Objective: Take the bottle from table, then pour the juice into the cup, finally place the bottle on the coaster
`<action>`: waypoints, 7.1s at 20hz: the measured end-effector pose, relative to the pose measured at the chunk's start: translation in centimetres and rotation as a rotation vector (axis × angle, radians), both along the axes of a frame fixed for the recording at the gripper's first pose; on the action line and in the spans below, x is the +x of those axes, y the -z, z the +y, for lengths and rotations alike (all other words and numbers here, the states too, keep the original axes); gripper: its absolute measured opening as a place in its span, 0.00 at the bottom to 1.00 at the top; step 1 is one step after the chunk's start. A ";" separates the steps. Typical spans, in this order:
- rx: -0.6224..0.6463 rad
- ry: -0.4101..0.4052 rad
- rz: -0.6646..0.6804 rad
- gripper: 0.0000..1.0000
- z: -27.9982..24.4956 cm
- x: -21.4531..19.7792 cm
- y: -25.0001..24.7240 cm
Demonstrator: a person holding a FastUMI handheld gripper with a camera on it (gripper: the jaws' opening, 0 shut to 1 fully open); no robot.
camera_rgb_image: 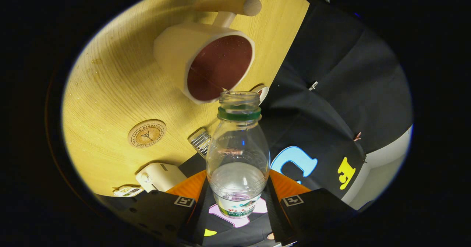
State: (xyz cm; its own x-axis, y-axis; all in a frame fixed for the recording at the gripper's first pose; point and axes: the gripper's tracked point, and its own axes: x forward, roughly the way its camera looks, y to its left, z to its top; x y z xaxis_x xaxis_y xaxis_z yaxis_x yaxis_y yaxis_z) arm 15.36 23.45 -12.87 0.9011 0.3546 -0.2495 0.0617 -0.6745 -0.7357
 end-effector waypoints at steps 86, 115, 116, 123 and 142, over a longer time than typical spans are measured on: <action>2.037 0.640 0.855 0.76 -8.3 9.3 5.6; 2.253 0.706 0.474 0.98 -21.4 -8.8 -9.1; 2.276 0.695 0.440 0.98 -21.6 -10.0 -10.1; 2.333 0.750 0.227 0.97 -24.1 -16.3 -14.3; 2.314 0.460 0.181 0.97 -20.3 -22.7 -21.4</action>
State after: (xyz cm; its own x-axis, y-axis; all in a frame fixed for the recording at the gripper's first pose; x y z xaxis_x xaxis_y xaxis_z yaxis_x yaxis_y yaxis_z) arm -7.31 3.10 8.52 0.9954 -0.0797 0.0540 0.0793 0.9968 0.0093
